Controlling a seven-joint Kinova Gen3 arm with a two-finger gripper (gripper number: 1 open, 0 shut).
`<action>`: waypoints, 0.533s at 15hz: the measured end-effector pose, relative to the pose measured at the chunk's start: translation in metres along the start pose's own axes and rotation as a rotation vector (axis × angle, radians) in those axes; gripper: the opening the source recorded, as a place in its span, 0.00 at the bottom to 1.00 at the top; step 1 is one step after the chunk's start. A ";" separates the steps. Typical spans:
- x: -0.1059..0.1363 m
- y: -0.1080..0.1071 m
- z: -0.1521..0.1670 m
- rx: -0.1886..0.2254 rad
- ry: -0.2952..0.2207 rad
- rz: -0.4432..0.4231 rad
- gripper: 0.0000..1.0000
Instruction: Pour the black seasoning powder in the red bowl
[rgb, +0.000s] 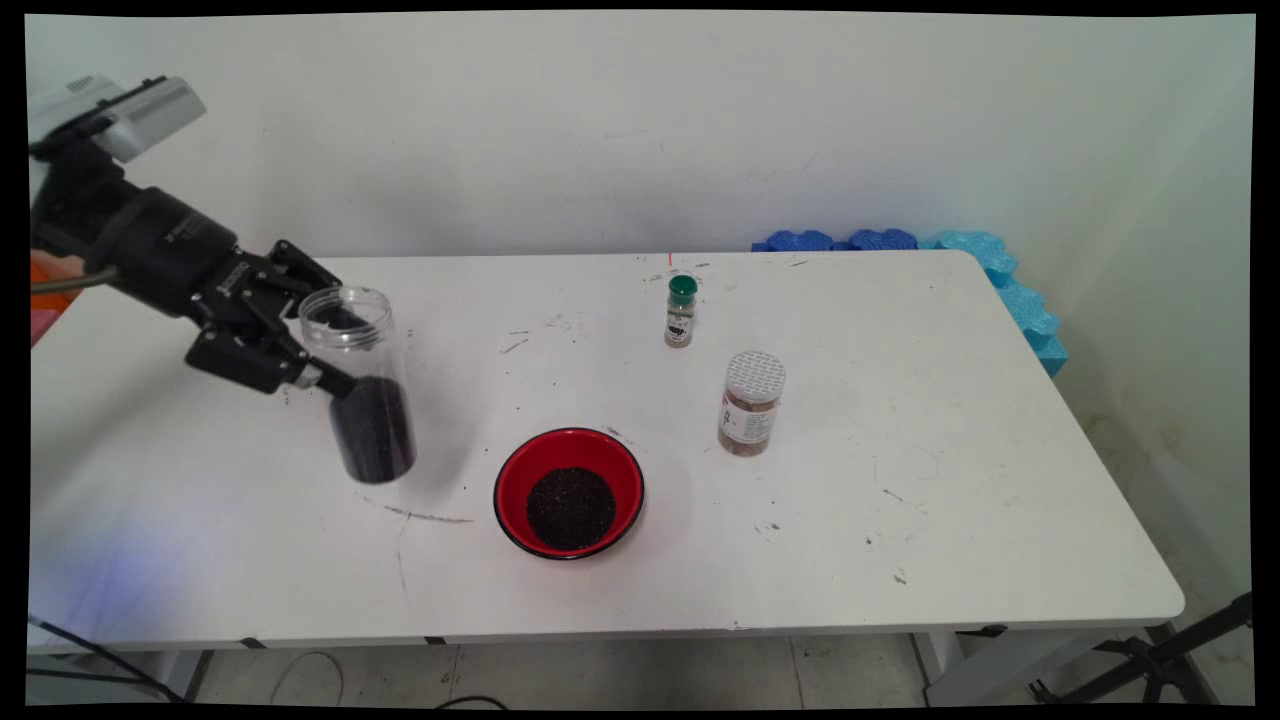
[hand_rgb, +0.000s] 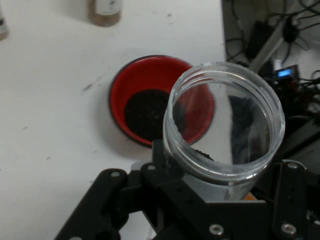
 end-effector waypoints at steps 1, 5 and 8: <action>0.003 0.005 0.001 -0.020 0.001 0.000 0.00; 0.015 0.021 0.012 -0.097 0.001 -0.010 0.00; 0.024 0.026 0.026 -0.140 -0.007 -0.058 0.00</action>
